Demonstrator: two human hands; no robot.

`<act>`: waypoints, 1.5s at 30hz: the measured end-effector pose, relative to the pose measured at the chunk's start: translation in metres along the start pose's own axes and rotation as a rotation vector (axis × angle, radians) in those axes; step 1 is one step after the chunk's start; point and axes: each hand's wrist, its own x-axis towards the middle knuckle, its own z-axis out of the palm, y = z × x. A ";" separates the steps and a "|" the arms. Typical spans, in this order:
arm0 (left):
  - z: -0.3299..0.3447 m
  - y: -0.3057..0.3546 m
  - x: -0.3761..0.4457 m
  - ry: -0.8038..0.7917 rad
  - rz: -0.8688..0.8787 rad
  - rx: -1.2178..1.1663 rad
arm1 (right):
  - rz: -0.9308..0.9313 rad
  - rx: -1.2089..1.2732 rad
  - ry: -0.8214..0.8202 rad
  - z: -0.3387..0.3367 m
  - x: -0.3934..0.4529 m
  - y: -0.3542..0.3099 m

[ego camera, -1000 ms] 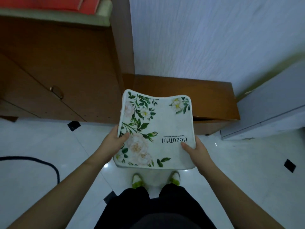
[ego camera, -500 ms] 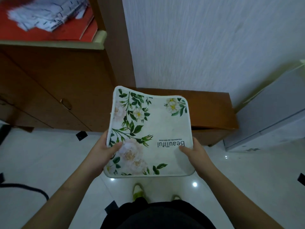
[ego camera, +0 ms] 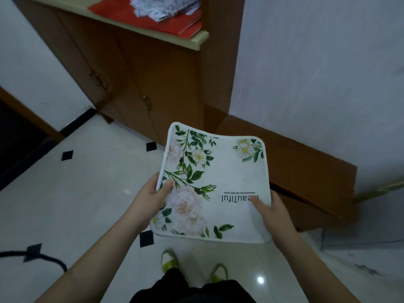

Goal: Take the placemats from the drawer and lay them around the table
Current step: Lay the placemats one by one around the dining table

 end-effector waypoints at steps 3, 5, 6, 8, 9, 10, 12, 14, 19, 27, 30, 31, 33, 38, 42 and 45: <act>-0.024 -0.011 -0.028 0.111 -0.022 -0.027 | -0.028 -0.019 -0.105 0.020 -0.006 -0.008; -0.044 -0.022 -0.047 0.165 -0.033 -0.079 | -0.055 -0.044 -0.172 0.041 -0.011 -0.014; -0.057 -0.029 -0.059 0.210 -0.044 -0.111 | -0.071 -0.057 -0.217 0.055 -0.015 -0.017; -0.076 -0.037 -0.079 0.296 -0.048 -0.145 | -0.094 -0.056 -0.281 0.077 -0.023 -0.020; -0.087 -0.042 -0.093 0.339 -0.051 -0.165 | -0.105 -0.056 -0.322 0.090 -0.029 -0.022; -0.098 -0.049 -0.108 0.382 -0.063 -0.199 | -0.124 -0.065 -0.368 0.104 -0.036 -0.024; -0.123 -0.069 -0.143 0.456 -0.089 -0.250 | -0.171 -0.129 -0.459 0.135 -0.055 -0.027; -0.143 -0.088 -0.177 0.526 -0.118 -0.313 | -0.204 -0.180 -0.528 0.161 -0.075 -0.029; -0.193 -0.146 -0.286 0.727 -0.153 -0.435 | -0.279 -0.308 -0.702 0.242 -0.155 -0.022; -0.238 -0.228 -0.469 1.069 -0.184 -0.581 | -0.392 -0.395 -0.973 0.349 -0.307 0.015; -0.242 -0.248 -0.527 1.185 -0.205 -0.622 | -0.420 -0.410 -1.090 0.377 -0.355 0.028; -0.243 -0.254 -0.544 1.212 -0.205 -0.624 | -0.426 -0.422 -1.125 0.386 -0.370 0.032; -0.242 -0.267 -0.575 1.269 -0.201 -0.642 | -0.446 -0.457 -1.194 0.403 -0.396 0.040; -0.237 -0.285 -0.629 1.461 -0.244 -0.676 | -0.478 -0.515 -1.369 0.446 -0.453 0.051; -0.240 -0.298 -0.661 1.579 -0.288 -0.737 | -0.502 -0.552 -1.499 0.485 -0.489 0.061; -0.240 -0.297 -0.681 1.682 -0.329 -0.803 | -0.496 -0.569 -1.612 0.511 -0.513 0.071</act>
